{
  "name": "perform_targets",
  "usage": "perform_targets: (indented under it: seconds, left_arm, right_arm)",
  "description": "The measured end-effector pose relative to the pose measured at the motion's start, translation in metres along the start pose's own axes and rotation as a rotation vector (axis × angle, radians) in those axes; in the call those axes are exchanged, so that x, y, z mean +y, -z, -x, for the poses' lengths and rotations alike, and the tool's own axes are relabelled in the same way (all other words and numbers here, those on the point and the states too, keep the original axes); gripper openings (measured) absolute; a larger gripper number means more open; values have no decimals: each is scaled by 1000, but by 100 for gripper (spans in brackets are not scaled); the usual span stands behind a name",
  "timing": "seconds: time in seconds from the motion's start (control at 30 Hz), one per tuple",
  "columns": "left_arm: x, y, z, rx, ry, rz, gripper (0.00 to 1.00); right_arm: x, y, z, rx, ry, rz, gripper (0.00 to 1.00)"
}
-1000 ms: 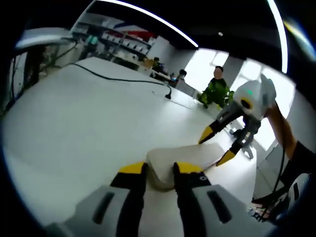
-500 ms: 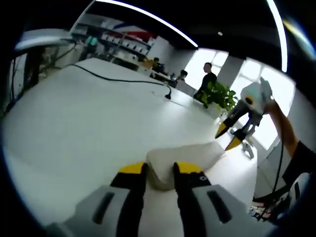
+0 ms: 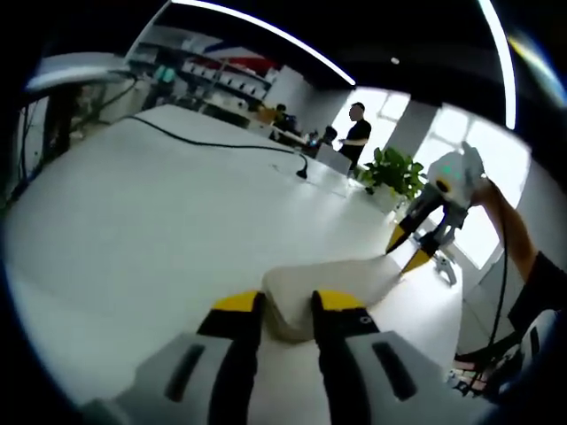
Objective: Arrange the utensils inside the cutlery case until each visible utensil rests in its matching compartment.
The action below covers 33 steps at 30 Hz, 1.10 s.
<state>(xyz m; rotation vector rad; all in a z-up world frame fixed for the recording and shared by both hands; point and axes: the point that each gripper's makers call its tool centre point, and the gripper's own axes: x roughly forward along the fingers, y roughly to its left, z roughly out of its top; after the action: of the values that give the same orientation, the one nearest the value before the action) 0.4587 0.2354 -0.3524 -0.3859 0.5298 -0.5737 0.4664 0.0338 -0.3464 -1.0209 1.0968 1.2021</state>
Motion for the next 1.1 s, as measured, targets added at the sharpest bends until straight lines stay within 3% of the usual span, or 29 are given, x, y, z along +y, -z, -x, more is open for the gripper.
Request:
perform_targets:
  seconds: [0.23,0.4,0.67,0.83,0.93,1.03,1.1]
  left_arm:
    - [0,1,0,-2,0,7,25]
    - [0,2,1,-6,4,10,26]
    - [-3,4,1,-12,11,-1,24]
    - [-11,-12,15,-57,25,-78,21]
    - [-26,-23,23,-62,60,-176,21]
    - [-31,-25,23,-23,48,-284,21]
    - [-33,-21,20,57,36,-402,21]
  right_arm:
    - [-2,-1,-1,110,18,19,25]
    - [9,3,-5,167,2,9,25]
    - [16,10,-11,150,-27,2,25]
    - [20,10,-11,126,-27,13,25]
    - [21,11,-10,109,-30,15,25]
    - [19,11,-9,96,-31,18,25]
    - [18,10,-9,88,-33,19,25]
